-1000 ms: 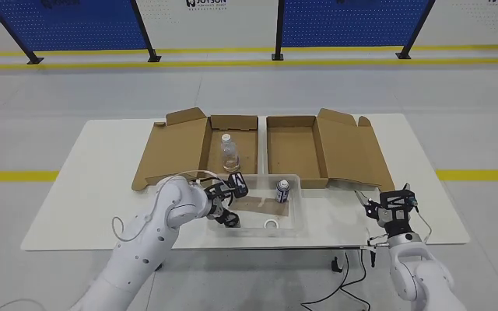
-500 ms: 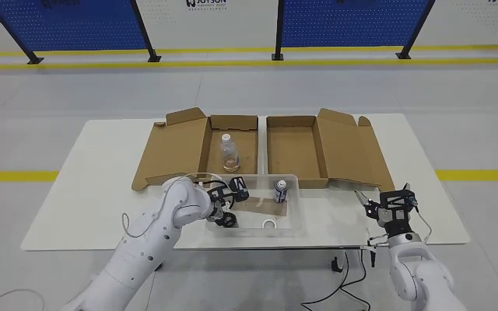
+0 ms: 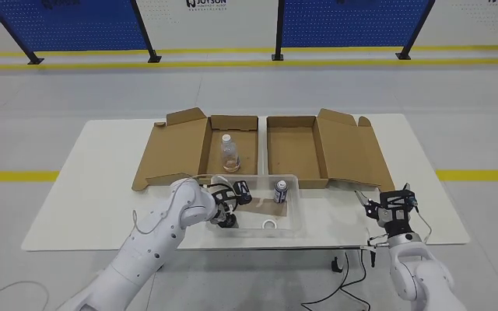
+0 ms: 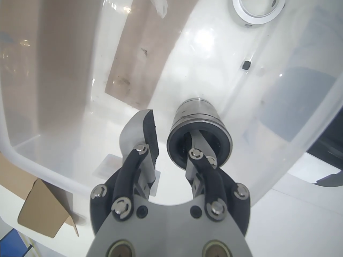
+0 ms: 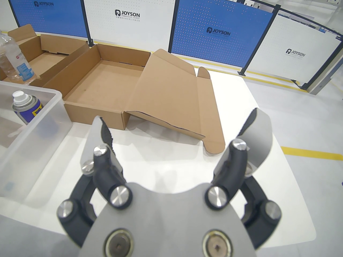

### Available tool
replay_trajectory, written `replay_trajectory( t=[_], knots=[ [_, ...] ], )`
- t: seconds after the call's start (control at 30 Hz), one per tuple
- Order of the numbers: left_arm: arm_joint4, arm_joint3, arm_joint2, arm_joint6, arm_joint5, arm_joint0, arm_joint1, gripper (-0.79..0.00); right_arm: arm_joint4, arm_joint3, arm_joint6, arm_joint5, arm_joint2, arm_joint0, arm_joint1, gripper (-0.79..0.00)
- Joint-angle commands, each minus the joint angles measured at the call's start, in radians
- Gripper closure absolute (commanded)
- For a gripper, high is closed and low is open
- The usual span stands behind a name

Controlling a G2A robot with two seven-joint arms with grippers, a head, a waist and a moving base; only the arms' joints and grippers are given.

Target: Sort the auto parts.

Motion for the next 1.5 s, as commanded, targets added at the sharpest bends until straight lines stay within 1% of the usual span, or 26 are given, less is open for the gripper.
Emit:
replay_trajectory(
  t=[0.0, 0.03, 0.17, 0.27, 0.5, 0.7, 0.87, 0.93, 1.17, 1.47],
  knots=[
    [0.001, 0.009, 0.004, 0.006, 0.005, -0.004, 0.0, -0.092, 0.0, 0.0, 0.0, 0.0, 0.0, 0.0, 0.0, -0.785],
    [0.002, 0.012, 0.005, 0.009, 0.011, -0.005, -0.001, 0.0, 0.0, 0.0, 0.0, 0.0, 0.0, 0.0, 0.0, -0.785],
    [0.005, 0.012, -0.001, 0.035, 0.042, -0.003, 0.0, 0.0, 0.0, 0.0, 0.0, 0.0, 0.0, 0.0, 0.0, -0.785],
    [0.009, -0.001, -0.007, 0.05, 0.049, 0.004, 0.004, 0.0, 0.0, 0.0, 0.0, 0.0, 0.0, 0.0, 0.0, -0.785],
    [0.006, -0.07, -0.046, 0.078, 0.056, 0.036, 0.018, 0.0, 0.0, 0.0, 0.0, 0.0, 0.0, 0.0, 0.0, -0.785],
    [-0.025, -0.162, -0.098, 0.109, 0.081, 0.085, 0.033, 0.0, 0.0, 0.0, 0.0, 0.0, 0.0, 0.0, 0.0, -0.785],
    [-0.093, -0.244, -0.159, 0.157, 0.139, 0.147, 0.044, 0.0, 0.0, 0.0, 0.0, 0.0, 0.0, 0.0, 0.0, -0.785],
    [-0.115, -0.272, -0.175, 0.165, 0.149, 0.173, 0.048, 0.0, 0.0, 0.0, 0.0, 0.0, 0.0, 0.0, 0.0, -0.785],
    [-0.153, -0.339, -0.221, 0.168, 0.138, 0.242, 0.065, 0.0, 0.0, 0.0, 0.0, 0.0, 0.0, 0.0, 0.0, -0.785],
    [-0.205, -0.4, -0.264, 0.169, 0.128, 0.28, 0.079, 0.0, 0.0, 0.0, 0.0, 0.0, 0.0, 0.0, 0.0, -0.785]
  ],
)
